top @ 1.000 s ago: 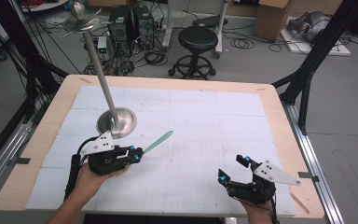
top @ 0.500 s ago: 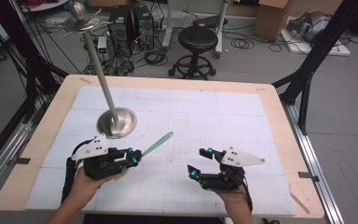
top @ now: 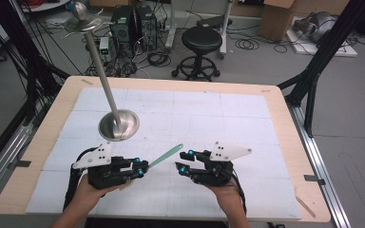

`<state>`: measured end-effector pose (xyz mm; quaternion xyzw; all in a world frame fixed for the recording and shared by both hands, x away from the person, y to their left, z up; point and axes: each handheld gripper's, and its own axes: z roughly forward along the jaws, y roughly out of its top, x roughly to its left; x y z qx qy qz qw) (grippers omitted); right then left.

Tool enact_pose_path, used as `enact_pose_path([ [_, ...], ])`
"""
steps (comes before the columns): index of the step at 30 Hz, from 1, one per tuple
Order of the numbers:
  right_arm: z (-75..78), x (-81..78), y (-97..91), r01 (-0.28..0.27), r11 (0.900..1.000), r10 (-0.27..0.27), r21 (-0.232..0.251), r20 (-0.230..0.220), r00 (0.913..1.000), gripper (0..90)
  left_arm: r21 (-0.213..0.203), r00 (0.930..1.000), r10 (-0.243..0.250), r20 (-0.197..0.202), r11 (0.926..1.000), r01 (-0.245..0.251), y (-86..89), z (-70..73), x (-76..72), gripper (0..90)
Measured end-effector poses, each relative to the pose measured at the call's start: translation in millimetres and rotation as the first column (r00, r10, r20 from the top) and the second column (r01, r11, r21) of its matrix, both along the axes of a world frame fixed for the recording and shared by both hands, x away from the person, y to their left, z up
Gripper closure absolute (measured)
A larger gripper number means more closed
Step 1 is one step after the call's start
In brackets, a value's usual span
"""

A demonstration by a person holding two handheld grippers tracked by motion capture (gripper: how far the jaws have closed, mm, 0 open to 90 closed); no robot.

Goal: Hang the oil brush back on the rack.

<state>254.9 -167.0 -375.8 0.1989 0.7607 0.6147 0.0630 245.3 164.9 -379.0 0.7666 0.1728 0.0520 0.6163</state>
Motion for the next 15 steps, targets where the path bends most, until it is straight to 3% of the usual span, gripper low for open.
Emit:
enact_pose_path([
  [15, 16.9, 0.2, 16.2, -0.061, 0.9978, 0.061, 0.024, 0.022, 0.9979, 66.4, -0.004, 0.9994, -0.031, -0.012, 0.9995, 0.031, -2.6, -4.1, -2.3, 81.8],
])
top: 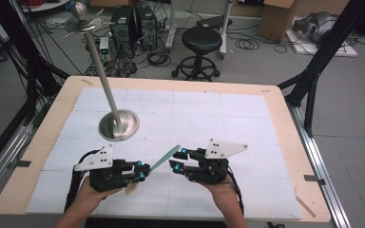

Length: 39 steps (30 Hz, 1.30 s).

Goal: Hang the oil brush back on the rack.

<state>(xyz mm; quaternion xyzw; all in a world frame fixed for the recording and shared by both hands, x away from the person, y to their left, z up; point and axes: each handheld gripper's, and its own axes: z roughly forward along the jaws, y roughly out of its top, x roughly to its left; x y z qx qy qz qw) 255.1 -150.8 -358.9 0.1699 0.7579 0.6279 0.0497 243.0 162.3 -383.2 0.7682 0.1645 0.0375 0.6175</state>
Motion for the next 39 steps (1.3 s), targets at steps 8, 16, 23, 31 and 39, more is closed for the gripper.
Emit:
enact_pose_path([
  [8, 9.0, 1.8, 11.6, -0.032, 0.9995, 0.032, 0.006, 0.011, 0.9994, 68.1, -0.023, 0.9993, -0.033, -0.017, 0.9992, 0.033, -0.9, -0.9, 1.7, 81.7],
  [16, 13.4, 2.8, 18.6, -0.085, 0.9963, 0.085, 0.013, 0.003, 0.9964, 73.4, -0.02, 0.9986, -0.053, -0.008, 0.9984, 0.053, -0.3, -1.1, 2.0, 81.6],
  [23, 15.6, 3.1, 24.3, -0.126, 0.9919, 0.127, 0.013, -0.031, 0.9914, 82.7, 0.003, 0.9987, -0.048, 0.017, 0.9988, 0.048, -1.4, -2.1, 1.3, 84.7],
  [31, 19.7, 1.3, 29.9, -0.114, 0.9933, 0.113, -0.019, -0.021, 0.9934, 83.3, -0.029, 0.9996, -0.019, 0.019, 0.9994, 0.02, 2.5, 2.1, 2.0, 83.1],
  [39, 31.7, 6.1, 24.9, -0.166, 0.9862, 0.166, 0.001, -0.006, 0.9861, 83.2, -0.046, 0.9986, -0.053, -0.005, 0.9976, 0.053, 3.2, 3.2, 3.4, 50.0],
])
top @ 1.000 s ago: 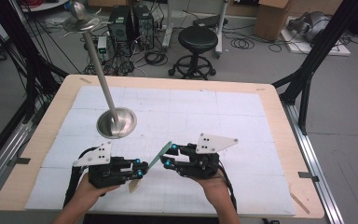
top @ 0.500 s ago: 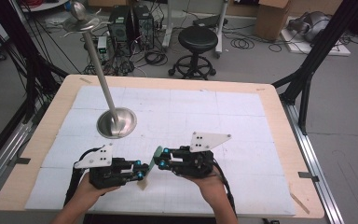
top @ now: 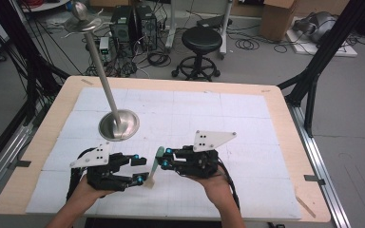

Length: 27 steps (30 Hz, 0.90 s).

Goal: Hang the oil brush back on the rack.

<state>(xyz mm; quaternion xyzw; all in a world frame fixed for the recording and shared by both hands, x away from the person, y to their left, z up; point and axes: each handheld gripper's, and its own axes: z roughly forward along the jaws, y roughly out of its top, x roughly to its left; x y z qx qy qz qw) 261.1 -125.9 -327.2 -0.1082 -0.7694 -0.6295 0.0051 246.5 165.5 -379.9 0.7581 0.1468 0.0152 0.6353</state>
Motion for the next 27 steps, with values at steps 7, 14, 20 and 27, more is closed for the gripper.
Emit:
enact_pose_path([
  [7, 4.4, 7.4, 3.7, -0.11, 0.993, 0.111, 0.043, -0.002, 0.9939, 83.2, -0.012, 0.9949, -0.1, 0.011, 0.9949, 0.1, -7.9, 0.2, -2.6, 61.0],
  [14, 4.7, 8.8, 9.4, -0.183, 0.9817, 0.183, 0.052, 0.001, 0.983, 83.2, -0.005, 0.9916, -0.128, 0.022, 0.9918, 0.128, -8.8, 0.5, -3.5, 78.3],
  [20, 3.7, 8.7, 10.0, -0.068, 0.9963, 0.07, 0.052, -0.047, 0.9964, 55.9, 0.016, 0.9986, -0.01, 0.051, 0.9998, 0.01, -8.0, 1.6, -4.3, 84.3],
  [27, 2.4, -1.8, 14.5, 0.207, 0.9768, -0.205, 0.055, -0.034, 0.9781, 37.8, 0.024, 0.9845, 0.166, 0.056, 0.9856, -0.168, -8.0, 3.0, -3.1, 84.4],
])
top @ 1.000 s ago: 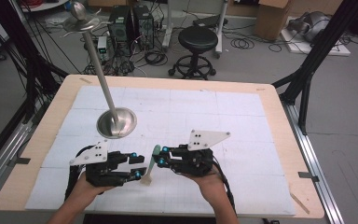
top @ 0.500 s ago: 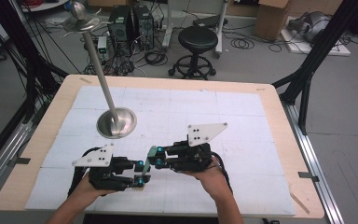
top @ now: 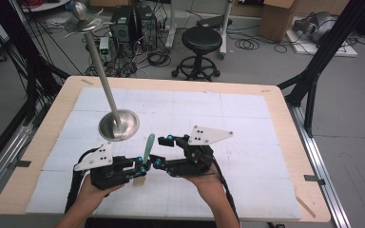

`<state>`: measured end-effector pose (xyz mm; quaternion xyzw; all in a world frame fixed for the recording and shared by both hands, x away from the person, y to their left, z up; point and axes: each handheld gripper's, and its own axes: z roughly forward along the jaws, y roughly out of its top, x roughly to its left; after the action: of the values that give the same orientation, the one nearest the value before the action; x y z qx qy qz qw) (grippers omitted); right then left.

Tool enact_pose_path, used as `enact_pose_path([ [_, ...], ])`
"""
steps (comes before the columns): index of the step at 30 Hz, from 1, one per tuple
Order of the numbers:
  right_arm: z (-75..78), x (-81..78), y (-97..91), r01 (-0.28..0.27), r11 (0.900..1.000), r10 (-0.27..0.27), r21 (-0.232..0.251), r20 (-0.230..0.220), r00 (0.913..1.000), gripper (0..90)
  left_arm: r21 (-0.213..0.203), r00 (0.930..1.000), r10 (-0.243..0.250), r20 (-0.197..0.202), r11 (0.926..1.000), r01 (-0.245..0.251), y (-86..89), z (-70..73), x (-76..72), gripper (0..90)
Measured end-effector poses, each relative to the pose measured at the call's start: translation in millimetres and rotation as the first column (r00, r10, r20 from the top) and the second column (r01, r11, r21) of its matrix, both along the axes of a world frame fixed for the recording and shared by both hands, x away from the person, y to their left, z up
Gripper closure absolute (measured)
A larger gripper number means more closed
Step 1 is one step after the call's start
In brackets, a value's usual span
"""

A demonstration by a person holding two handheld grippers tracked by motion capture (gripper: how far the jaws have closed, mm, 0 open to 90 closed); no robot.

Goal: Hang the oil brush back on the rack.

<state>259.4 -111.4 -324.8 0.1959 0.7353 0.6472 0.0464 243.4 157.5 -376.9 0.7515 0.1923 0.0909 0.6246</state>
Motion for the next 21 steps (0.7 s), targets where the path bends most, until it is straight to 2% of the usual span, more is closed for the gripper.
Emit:
enact_pose_path([
  [3, 1.4, -4.9, 1.6, 0.081, 0.9964, -0.082, 0.025, 0.033, 0.9961, 40.9, 0.008, 0.9984, 0.053, 0.018, 0.9986, -0.053, -3.3, 0.0, -2.0, 84.3],
  [7, 3.0, -9.6, 6.7, 0.15, 0.9878, -0.151, 0.042, 0.019, 0.9883, 43.8, 0.025, 0.9934, 0.11, 0.034, 0.9936, -0.111, -8.9, -0.1, -3.2, 84.3],
  [10, 5.1, -11.7, 12.4, 0.188, 0.9821, -0.188, 0.014, 0.025, 0.9818, 47.6, 0.033, 0.9896, 0.138, 0.042, 0.9897, -0.139, -14.2, -0.3, -4.4, 84.4],
  [15, 8.2, -14.5, 20.7, 0.269, 0.9627, -0.268, -0.03, 0.03, 0.963, 50.6, 0.048, 0.9796, 0.191, 0.063, 0.9798, -0.194, -20.4, 0.2, -6.2, 84.4],
  [18, 9.5, -15.0, 24.0, 0.305, 0.9517, -0.305, -0.037, 0.009, 0.9524, 51.1, 0.06, 0.9732, 0.218, 0.072, 0.973, -0.223, -23.1, 0.6, -6.0, 84.4],
  [21, 10.5, -13.9, 27.1, 0.323, 0.9456, -0.323, -0.042, -0.017, 0.9461, 55.2, 0.068, 0.9689, 0.234, 0.081, 0.9686, -0.239, -25.4, 0.8, -7.0, 84.4],
])
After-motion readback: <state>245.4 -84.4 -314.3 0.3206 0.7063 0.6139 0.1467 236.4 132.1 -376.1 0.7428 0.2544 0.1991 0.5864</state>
